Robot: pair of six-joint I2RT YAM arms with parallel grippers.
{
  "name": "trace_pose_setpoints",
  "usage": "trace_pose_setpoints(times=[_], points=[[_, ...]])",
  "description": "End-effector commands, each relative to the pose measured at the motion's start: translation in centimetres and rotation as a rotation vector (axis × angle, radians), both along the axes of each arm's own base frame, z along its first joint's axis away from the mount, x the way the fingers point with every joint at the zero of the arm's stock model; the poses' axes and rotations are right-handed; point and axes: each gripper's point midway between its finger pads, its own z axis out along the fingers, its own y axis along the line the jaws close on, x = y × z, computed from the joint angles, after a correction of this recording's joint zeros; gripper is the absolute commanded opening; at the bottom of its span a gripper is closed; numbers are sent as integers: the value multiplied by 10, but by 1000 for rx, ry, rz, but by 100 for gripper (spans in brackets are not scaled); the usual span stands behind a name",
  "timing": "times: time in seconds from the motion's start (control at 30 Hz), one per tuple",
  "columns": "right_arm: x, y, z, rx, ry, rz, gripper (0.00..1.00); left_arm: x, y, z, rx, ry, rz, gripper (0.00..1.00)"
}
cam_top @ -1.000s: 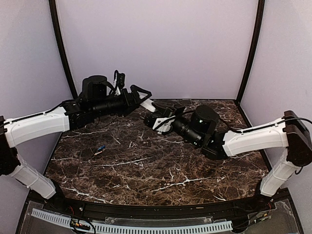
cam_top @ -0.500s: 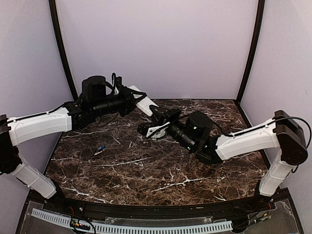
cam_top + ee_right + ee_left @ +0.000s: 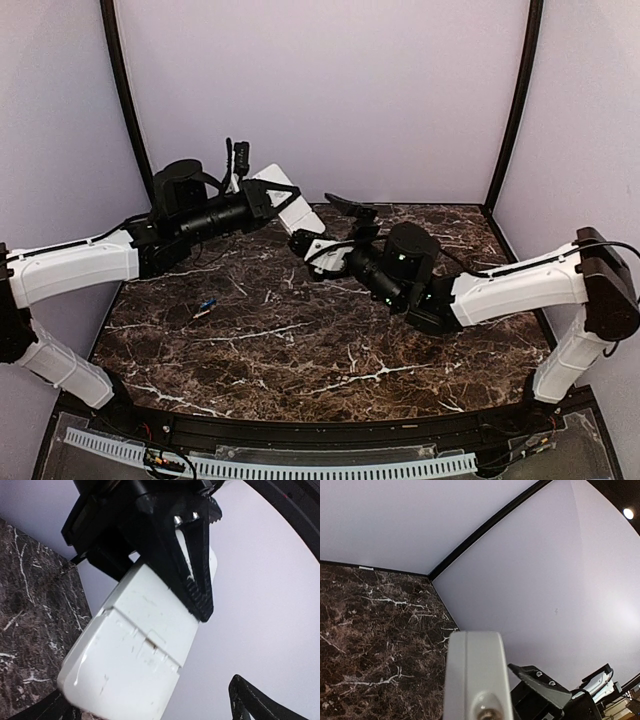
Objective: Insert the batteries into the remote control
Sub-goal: Pass from the right arm to the left, then remove the battery cover from the remote control.
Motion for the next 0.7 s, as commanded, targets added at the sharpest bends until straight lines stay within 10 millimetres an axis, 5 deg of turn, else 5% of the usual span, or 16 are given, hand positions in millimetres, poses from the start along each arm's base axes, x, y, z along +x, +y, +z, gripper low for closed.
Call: trace_pose_setpoints(times=[0.0,0.13,0.3,0.5,0.67], points=[[-27,-6,8,123,394,165,99,-16,22,61,-41,-317,44,0],[-68,-14,8,144,827,470,99,-21,30,71,-51,-402,75,0],[-42,-34,20,443,1184,500,99,-28,30,71,-79,-462,73,0],[-44,-19,34,658,1513,670,93,-34,28,70,-64,-514,89,0],[-28,-7,22,774,1624,644,81,-37,25,65,-82,-526,98,0]])
